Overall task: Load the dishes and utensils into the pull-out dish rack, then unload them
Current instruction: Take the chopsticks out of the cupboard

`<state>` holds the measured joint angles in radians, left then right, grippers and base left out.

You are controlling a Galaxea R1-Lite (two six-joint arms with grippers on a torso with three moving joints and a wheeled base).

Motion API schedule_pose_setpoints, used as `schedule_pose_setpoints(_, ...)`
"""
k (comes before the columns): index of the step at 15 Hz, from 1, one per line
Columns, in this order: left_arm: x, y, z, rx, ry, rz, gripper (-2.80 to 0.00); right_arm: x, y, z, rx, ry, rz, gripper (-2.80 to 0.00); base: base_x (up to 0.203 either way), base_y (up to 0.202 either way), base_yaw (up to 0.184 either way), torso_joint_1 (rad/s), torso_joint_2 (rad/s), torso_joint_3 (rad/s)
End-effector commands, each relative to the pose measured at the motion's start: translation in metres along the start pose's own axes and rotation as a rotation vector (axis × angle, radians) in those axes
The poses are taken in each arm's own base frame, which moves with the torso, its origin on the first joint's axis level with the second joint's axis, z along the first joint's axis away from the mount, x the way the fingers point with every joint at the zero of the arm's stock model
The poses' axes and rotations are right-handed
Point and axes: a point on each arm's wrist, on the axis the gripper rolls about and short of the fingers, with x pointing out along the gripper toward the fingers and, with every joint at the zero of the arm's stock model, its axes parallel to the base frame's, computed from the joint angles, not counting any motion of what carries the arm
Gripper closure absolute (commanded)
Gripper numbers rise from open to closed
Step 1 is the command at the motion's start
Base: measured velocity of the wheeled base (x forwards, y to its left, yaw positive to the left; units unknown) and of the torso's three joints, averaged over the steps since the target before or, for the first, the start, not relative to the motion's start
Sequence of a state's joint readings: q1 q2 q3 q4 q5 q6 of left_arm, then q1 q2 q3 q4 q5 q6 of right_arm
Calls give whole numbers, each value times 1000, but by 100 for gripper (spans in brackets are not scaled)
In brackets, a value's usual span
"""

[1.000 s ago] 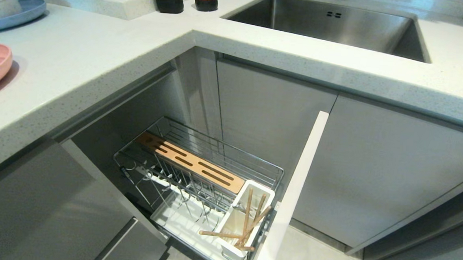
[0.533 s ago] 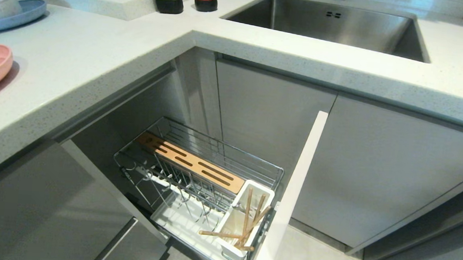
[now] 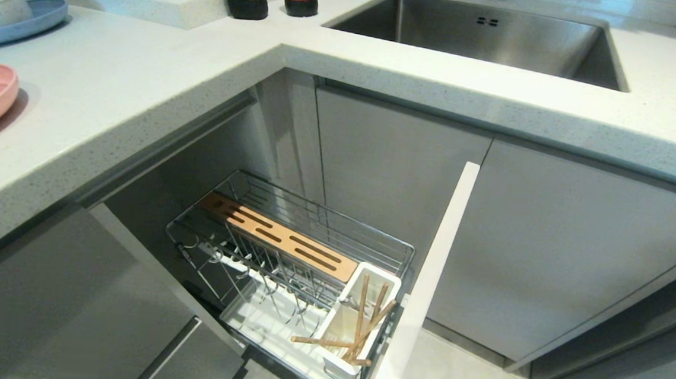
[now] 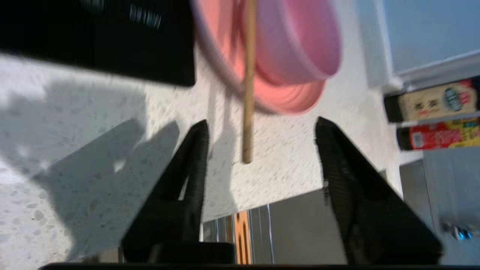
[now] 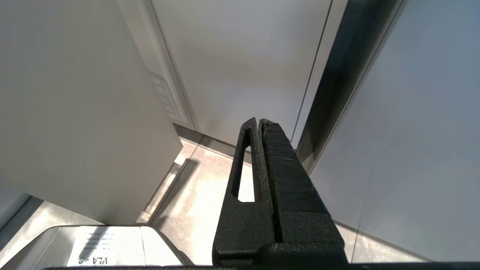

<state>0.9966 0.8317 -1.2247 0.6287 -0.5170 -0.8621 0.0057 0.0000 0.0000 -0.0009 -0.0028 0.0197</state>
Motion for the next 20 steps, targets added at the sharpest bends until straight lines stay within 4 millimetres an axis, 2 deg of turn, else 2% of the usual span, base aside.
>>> schedule_pose_setpoints(1,-20,-9,-6,47,-100,-43,0,0,0,0,0,1,1,0,0,0,0,0,0,0)
schedule_pose_setpoints(4,-47,-27,-3,134,-288,-144,0,0,0,0,0,1,1,0,0,0,0,0,0,0)
schedule_pose_setpoints(7,-75,-50,6,275,-374,-380,0,0,0,0,0,1,1,0,0,0,0,0,0,0)
schedule_pose_setpoints(9,-88,-60,16,326,-330,-526,0,0,0,0,0,1,0,0,0,0,0,0,0,0)
schedule_pose_setpoints(12,-92,-73,39,335,-188,-742,0,0,0,0,0,1,0,0,0,0,0,0,0,0)
schedule_pose_setpoints(14,-72,-90,52,315,-65,-832,0,0,0,0,0,1,0,0,0,0,0,0,0,0)
schedule_pose_setpoints(16,-45,-103,52,291,86,-883,0,0,0,0,0,1,1,0,0,0,0,0,0,0)
schedule_pose_setpoints(18,-19,-114,40,272,261,-928,0,0,0,0,0,1,0,0,0,0,0,0,0,0)
schedule_pose_setpoints(20,2,-123,17,271,461,-941,0,0,0,0,0,1,0,0,0,0,0,0,0,0)
